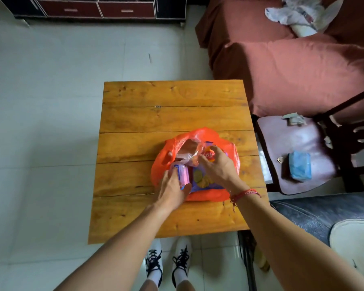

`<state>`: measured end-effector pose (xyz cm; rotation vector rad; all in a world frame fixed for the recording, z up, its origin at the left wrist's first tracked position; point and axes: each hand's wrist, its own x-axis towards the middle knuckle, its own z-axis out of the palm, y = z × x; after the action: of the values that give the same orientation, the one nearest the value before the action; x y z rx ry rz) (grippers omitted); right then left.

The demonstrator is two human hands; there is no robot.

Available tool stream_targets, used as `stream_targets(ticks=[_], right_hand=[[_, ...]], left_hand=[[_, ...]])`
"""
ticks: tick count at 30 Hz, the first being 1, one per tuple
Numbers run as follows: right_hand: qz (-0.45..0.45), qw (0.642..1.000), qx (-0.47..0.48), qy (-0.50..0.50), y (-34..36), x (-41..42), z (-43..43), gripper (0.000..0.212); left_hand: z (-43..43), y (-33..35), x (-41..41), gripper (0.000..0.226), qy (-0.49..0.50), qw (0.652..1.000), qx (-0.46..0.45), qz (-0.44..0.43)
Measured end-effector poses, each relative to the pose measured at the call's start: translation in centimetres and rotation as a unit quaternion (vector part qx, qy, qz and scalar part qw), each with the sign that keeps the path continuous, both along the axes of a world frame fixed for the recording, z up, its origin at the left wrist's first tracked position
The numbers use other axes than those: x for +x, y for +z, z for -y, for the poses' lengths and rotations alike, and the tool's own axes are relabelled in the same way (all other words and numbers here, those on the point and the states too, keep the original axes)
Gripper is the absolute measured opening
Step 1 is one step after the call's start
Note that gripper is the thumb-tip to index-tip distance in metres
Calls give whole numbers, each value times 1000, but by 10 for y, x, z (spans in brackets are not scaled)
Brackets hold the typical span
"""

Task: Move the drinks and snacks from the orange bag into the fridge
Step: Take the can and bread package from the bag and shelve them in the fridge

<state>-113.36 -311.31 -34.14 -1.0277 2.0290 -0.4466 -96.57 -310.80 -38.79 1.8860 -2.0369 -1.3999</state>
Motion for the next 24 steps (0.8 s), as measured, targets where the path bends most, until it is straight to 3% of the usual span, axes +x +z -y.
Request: stream_targets(ticks=[3,10,15,19,24], right_hand=[[15,1000,21,-18,-13,-1,14,48],[6,997,72,-29,-54,-2,42,57],[-11,993,103,-53,-78,-6,61,79],[-23,990,129,-56,-91,-11,68,71],[-27,990,122,-60,-101,-14,70,67]], left_hand=[[6,-22,-6,83,40,999,3,14],[22,-38,-18,75,92,993,52,54],[31,-52,-25,81,104,990,62,71],[31,-60,-28,95,109,988,76,80],[32,-69,-29,96,92,989,56,103]])
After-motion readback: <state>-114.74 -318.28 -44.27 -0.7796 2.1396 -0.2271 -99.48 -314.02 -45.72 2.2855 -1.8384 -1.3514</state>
